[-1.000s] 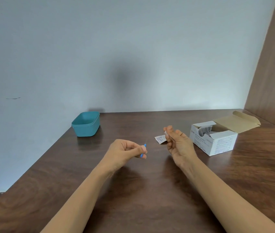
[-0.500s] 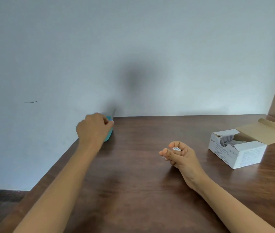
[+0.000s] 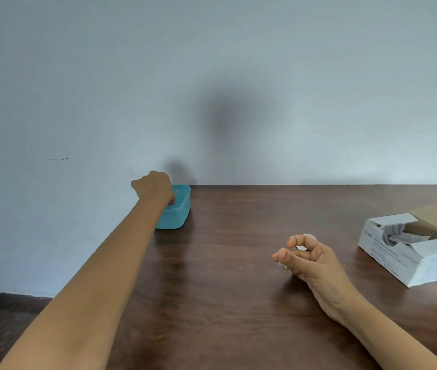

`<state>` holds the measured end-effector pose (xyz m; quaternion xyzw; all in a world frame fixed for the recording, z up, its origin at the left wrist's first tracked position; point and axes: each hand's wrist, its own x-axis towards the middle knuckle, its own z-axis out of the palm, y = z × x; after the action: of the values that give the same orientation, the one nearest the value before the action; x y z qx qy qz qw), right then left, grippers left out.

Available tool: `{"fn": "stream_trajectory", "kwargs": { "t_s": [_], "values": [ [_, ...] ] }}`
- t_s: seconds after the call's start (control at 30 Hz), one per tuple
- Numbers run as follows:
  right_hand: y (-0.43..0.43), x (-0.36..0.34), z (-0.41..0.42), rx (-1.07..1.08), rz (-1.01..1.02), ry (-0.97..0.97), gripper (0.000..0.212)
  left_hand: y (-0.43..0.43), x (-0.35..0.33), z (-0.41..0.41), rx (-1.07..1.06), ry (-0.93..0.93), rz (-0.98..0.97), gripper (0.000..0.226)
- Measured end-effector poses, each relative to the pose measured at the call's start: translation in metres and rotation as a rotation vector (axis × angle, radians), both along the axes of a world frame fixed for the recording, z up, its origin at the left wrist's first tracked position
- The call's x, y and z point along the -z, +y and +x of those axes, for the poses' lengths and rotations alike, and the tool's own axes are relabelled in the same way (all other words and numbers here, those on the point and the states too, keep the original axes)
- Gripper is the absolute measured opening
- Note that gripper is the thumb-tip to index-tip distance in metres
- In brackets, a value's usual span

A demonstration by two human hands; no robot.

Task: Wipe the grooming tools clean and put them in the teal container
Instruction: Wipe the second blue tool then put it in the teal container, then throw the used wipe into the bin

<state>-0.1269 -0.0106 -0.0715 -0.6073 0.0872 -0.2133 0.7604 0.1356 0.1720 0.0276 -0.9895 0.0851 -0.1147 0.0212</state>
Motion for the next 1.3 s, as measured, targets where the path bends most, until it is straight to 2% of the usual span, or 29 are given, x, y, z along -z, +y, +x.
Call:
{"fn": "stream_trajectory", "kwargs": {
  "t_s": [0.23, 0.43, 0.57, 0.7, 0.77, 0.83, 0.93, 1.03, 1.2, 1.3],
  "values": [
    [-0.002, 0.002, 0.003, -0.004, 0.007, 0.001, 0.082, -0.009, 0.015, 0.015, -0.017, 0.023, 0.099, 0.013],
    [-0.005, 0.004, 0.004, 0.017, 0.082, -0.017, 0.082, -0.007, 0.022, 0.018, -0.011, 0.0, 0.065, 0.016],
    [-0.005, 0.003, 0.004, 0.034, 0.152, -0.049, 0.082, -0.012, 0.008, 0.009, 0.072, -0.139, -0.062, 0.013],
    [-0.005, -0.001, 0.002, 0.124, 0.154, -0.083, 0.077, -0.035, -0.011, -0.026, 0.285, -0.278, -0.307, 0.022],
    [-0.008, -0.005, -0.002, 0.187, 0.144, -0.105, 0.07, -0.051, -0.011, -0.055, 0.409, -0.225, -0.437, 0.024],
    [-0.013, -0.009, -0.005, 0.25, 0.162, -0.136, 0.052, -0.068, -0.003, -0.082, 0.514, -0.087, -0.544, 0.026],
    [-0.025, -0.009, -0.007, 0.351, 0.202, -0.197, 0.031, -0.094, 0.027, -0.117, 0.627, 0.111, -0.564, 0.029],
    [-0.036, -0.007, -0.009, 0.429, 0.23, -0.211, 0.026, -0.119, 0.064, -0.143, 0.632, 0.229, -0.594, 0.03],
    [-0.046, -0.001, -0.011, 0.508, 0.224, -0.149, 0.02, -0.148, 0.099, -0.159, 0.56, 0.309, -0.639, 0.051],
    [-0.049, 0.001, -0.01, 0.514, 0.231, -0.12, 0.015, -0.154, 0.106, -0.164, 0.514, 0.279, -0.623, 0.041]
  ]
}}
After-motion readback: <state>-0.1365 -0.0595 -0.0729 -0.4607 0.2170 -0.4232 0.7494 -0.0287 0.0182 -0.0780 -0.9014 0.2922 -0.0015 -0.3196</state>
